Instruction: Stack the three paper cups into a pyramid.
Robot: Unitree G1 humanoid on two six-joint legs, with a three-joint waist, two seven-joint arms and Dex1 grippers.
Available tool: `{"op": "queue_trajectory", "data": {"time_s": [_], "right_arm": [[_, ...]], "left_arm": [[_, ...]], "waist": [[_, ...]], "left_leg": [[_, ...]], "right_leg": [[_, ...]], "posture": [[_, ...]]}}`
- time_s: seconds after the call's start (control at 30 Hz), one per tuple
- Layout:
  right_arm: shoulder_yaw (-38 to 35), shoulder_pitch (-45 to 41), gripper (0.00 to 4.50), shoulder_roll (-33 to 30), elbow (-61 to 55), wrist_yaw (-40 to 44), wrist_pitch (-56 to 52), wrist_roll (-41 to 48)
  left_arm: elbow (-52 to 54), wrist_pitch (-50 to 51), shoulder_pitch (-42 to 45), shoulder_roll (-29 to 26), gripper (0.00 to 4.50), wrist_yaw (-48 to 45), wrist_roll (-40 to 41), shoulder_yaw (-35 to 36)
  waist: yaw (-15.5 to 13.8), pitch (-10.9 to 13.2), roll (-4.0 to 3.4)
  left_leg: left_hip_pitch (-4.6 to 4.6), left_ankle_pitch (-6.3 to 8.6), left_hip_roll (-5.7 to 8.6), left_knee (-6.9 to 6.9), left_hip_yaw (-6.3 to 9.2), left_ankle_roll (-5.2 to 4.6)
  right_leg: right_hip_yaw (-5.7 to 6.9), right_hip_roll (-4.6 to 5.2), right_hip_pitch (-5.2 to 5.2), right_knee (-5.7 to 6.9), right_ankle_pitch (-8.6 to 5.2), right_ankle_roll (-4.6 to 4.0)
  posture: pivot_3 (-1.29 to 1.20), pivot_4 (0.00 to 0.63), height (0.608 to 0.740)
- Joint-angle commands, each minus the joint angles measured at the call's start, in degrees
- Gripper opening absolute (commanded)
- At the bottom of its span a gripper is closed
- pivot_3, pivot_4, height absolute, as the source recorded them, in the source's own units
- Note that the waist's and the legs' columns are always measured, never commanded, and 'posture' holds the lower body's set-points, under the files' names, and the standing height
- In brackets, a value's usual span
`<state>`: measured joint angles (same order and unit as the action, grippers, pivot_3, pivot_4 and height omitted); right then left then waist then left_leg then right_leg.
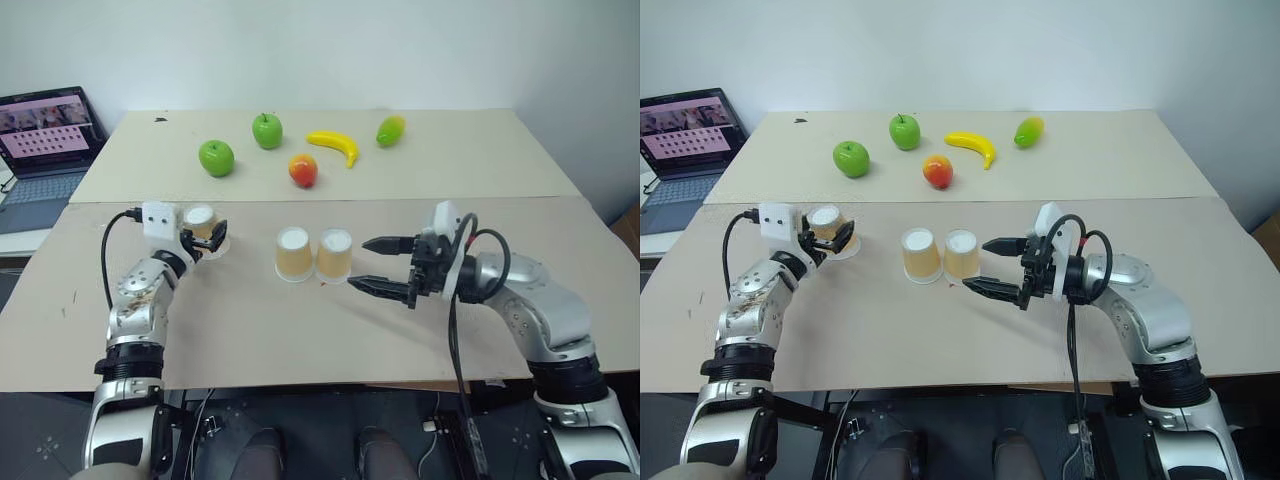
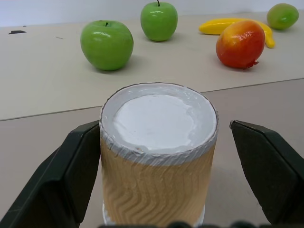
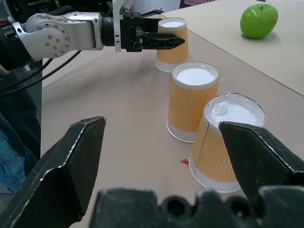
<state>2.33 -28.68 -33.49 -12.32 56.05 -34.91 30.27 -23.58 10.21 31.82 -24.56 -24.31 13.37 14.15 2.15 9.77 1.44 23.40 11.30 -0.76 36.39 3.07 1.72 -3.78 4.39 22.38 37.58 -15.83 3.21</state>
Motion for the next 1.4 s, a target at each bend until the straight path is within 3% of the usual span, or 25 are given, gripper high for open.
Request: {"op": "queue_trajectory", "data": {"time_s": [0.03,0.23,0.33,0.7,1.07,1.4], "right_arm": [[-0.58,-0.79,4.47,0.02,-0.86,-0.07,1.86,-0.20],[-0.47,-0.57,4.47,0.01,-0.28,-0.20,2.45,-0.93],[-0.39,-0.72,4.50,0.16,-0.04,-0.19,2.50,-1.13],[-0.25,-0.87,4.50,0.87,0.80,-0.59,2.96,-2.44],[-1.37,-0.52,4.50,1.58,1.17,-2.67,3.98,-3.41],[-1.75,0.47,4.50,1.43,0.32,-3.21,3.57,-3.43]], "left_arm": [[0.14,-1.74,1.85,-1.01,4.50,-0.30,-0.14,0.13],[-0.19,-2.59,1.99,-1.04,4.50,-0.38,-0.05,0.33],[-0.51,-2.59,2.15,-1.13,3.70,-0.35,-0.10,0.31],[-0.41,-2.93,2.50,-1.14,3.70,-0.32,-0.01,0.01],[-6.78,-3.21,9.82,-0.63,3.70,-4.27,0.03,-1.56],[-5.20,-5.38,8.60,-1.11,3.70,-3.32,-1.10,-1.93]], "waist": [[-0.03,0.00,0.00],[0.01,0.00,0.00],[-0.01,0.00,0.00],[0.00,0.00,0.00],[0.08,0.01,0.02],[0.19,0.02,0.03]], "left_leg": [[0.00,0.00,0.00,0.00,0.00,0.00],[0.00,0.00,0.00,0.00,0.00,0.00],[0.00,0.00,0.00,0.00,0.00,0.00],[-0.01,0.00,0.00,0.00,0.00,0.00],[0.02,0.00,0.01,0.05,0.01,0.00],[0.03,0.00,0.00,0.06,0.02,0.00]], "right_leg": [[0.00,0.00,0.00,0.00,0.00,0.00],[0.00,0.00,0.00,0.00,0.00,0.00],[0.00,0.00,0.00,0.00,0.00,0.00],[0.00,0.00,0.00,0.01,0.00,0.00],[0.02,0.00,0.00,0.00,0.00,0.01],[0.02,-0.01,0.01,0.04,0.00,0.01]], "posture": [[0.00,0.150,0.732],[0.00,0.150,0.732],[0.00,0.150,0.732],[0.00,0.150,0.732],[0.00,0.150,0.732],[0.00,0.150,0.732]]}}
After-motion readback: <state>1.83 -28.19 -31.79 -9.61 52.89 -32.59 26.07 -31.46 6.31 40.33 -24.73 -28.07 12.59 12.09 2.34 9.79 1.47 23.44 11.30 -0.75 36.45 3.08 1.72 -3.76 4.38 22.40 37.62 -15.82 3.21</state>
